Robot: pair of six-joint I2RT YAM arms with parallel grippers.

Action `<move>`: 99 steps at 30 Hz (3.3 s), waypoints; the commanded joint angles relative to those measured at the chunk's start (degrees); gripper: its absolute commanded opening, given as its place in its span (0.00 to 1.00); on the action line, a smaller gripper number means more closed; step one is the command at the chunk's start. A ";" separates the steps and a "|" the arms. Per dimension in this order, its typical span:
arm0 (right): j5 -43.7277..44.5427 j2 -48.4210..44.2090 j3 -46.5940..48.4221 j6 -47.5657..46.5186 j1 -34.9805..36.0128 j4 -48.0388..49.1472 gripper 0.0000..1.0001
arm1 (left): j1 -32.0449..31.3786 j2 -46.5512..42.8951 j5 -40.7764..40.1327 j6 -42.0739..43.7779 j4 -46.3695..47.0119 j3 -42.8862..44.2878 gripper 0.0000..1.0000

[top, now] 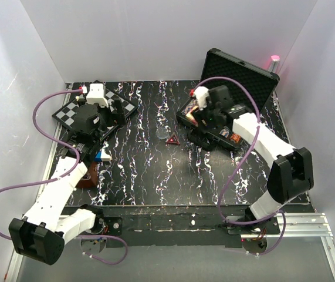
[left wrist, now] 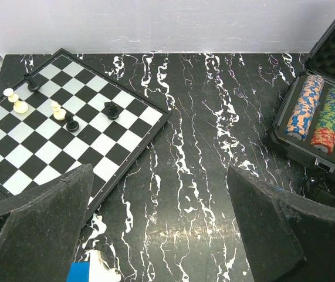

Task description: Pack up texas hold em set

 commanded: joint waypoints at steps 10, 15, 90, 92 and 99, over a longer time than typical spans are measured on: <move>8.29 14.91 23.78 -13.69 -11.74 -23.97 0.01 | 0.14 0.87 1.55 0.22 1.23 -0.53 0.98; 7.24 22.48 30.65 -14.67 -12.09 -31.09 0.01 | 0.05 0.70 0.94 0.83 1.32 -0.70 0.98; 1.00 42.17 45.68 -14.49 -10.86 -34.26 0.01 | -0.03 0.17 2.08 1.10 1.58 -0.88 0.98; 0.56 42.26 45.68 -14.14 -10.86 -33.74 0.01 | -0.04 0.26 2.17 1.10 1.58 -0.88 0.98; 1.70 41.48 44.89 -12.38 -10.86 -31.63 0.11 | 0.05 0.34 2.26 1.01 1.58 -0.88 0.98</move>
